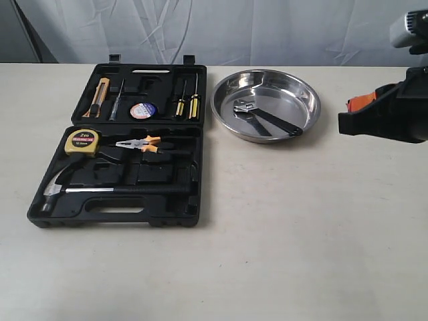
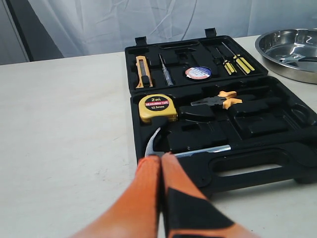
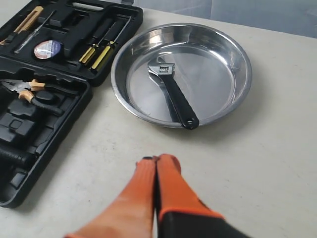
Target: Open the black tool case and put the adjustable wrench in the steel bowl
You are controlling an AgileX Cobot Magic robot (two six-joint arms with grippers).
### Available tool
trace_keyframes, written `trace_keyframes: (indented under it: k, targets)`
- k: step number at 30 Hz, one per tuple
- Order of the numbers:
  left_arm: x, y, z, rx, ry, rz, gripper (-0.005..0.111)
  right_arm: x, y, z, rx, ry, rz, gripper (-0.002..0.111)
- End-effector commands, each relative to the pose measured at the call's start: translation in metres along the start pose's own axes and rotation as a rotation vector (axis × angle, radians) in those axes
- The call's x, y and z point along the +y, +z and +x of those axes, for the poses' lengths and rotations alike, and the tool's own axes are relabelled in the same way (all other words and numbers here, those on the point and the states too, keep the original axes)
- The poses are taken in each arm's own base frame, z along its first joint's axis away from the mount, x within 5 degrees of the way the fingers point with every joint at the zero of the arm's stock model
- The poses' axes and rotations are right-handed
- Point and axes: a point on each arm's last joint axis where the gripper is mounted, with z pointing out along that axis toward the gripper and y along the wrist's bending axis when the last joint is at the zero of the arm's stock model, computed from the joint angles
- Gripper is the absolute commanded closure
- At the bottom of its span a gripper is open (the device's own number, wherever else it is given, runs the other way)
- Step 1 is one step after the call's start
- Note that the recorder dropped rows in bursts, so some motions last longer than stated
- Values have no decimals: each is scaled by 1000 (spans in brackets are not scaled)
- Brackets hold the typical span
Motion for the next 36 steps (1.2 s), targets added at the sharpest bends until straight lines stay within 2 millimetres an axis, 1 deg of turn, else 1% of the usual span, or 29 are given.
trace_keyframes:
  k: [1,3,5,6,7,8,9,10,11,13,15,17,19,25,30,36]
  targets:
    - [0,0,1,-9,-1,4,107,0,-2,1,-7,5,3,109]
    - [0,0,1,-9,-1,4,107,0,-9,-2,-37,0,8,109]
    - [0,0,1,-9,1,3,107,4,-30,-8,-119,-16,8,109]
    - [0,0,1,-9,1,3,107,5,-52,-12,-195,-80,34,109]
    - [0,0,1,-9,1,3,107,6,-67,-13,-243,-91,51,109]
    - [0,0,1,-9,1,3,107,5,-97,-11,-315,-85,86,109]
    - [0,0,1,-9,1,3,107,7,-118,-6,-380,-74,118,109]
    - [0,0,1,-9,1,3,107,10,-135,0,-433,-87,149,109]
    - [0,0,1,-9,1,3,107,13,-147,6,-465,-113,173,109]
    - [0,0,1,-9,1,3,107,18,-157,23,-483,-150,191,109]
    - [0,0,1,-9,1,3,107,18,-152,39,-489,-105,194,109]
    - [0,0,1,-9,1,3,107,10,-138,55,-505,-9,219,109]
    - [0,0,1,-9,1,3,107,5,-129,68,-505,53,244,109]
    - [0,0,1,-9,1,3,107,-2,-119,102,-484,148,307,109]
    - [0,0,1,-9,1,3,107,-4,-113,119,-478,179,329,109]
    - [0,0,1,-9,1,3,107,-5,-107,131,-455,168,338,109]
